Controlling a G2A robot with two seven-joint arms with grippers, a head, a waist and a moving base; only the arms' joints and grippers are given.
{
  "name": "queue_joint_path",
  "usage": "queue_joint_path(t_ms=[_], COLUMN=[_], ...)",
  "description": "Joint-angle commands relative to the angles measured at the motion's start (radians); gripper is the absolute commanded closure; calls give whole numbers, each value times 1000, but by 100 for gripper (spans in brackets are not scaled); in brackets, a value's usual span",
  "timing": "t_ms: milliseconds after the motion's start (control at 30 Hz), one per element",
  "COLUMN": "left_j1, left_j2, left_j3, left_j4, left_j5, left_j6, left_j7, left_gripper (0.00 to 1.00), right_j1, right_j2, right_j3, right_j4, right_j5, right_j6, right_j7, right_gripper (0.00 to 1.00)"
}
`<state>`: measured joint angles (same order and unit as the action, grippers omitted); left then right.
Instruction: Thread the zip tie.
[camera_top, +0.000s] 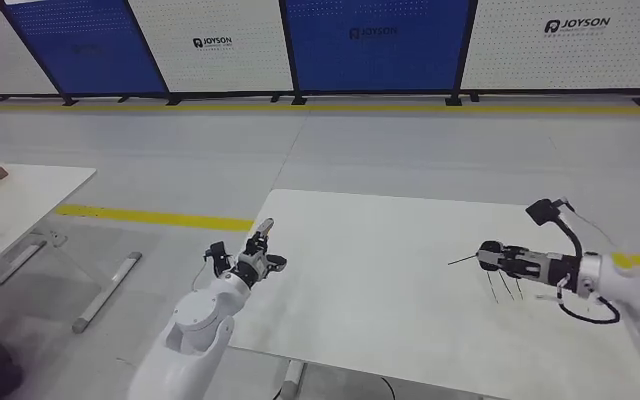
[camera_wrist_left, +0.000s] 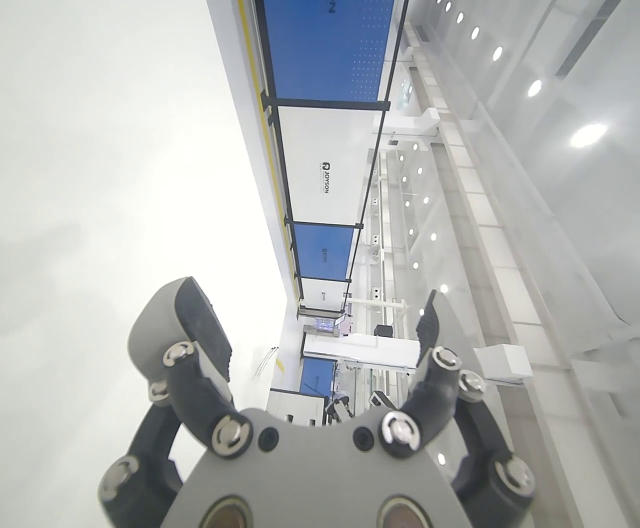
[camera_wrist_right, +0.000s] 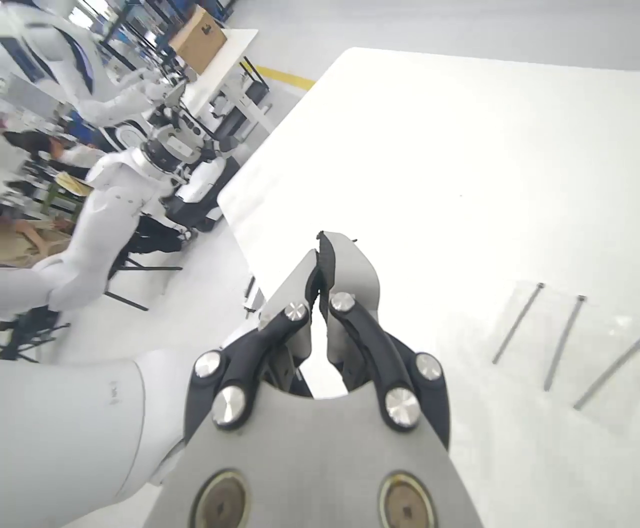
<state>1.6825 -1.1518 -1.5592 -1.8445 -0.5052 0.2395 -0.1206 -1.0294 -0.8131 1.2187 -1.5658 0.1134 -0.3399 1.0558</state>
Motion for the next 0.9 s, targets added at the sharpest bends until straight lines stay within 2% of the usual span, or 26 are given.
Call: queue_joint_path(t_ms=[0,100,133,200,500,567,633,767,867], left_j1=[-6,-33,-52,-87,-87,-94,-108,-170,-221], left_j2=[-3,-10,-13,-23,-23,-24,-27,-39,-50], left_j3=[42,122,153,189,189,205,236,333,406], left_j4=[7,24,41,67,67,73,86,139,192], left_j5=[32,54,52,35,35,67,92,147,183], left_j6=[-7,8,20,17,17,-19,-30,-20,-28], left_j7=[-3,-9,-6,45,45,48,42,34,33], left_gripper=[0,0,0,0,0,0,0,0,0], right_j1=[-1,10,23,52,52,32,29,77,136], right_j2=[-6,-26,-38,-51,-51,-57,-66,-105,-144], right_j3=[-1,-38,-82,-124,-124,-129,-148,-243,-339], right_j4=[-16,-31,-12,22,22,25,35,82,138], right_j5=[95,152,171,181,181,230,251,298,292], right_j6=[0,0,0,0,0,6,12,21,59], right_j7=[-24,-73,-67,-58,-58,-93,-136,-195,-238], right_gripper=[100,100,100,100,100,100,100,100,100])
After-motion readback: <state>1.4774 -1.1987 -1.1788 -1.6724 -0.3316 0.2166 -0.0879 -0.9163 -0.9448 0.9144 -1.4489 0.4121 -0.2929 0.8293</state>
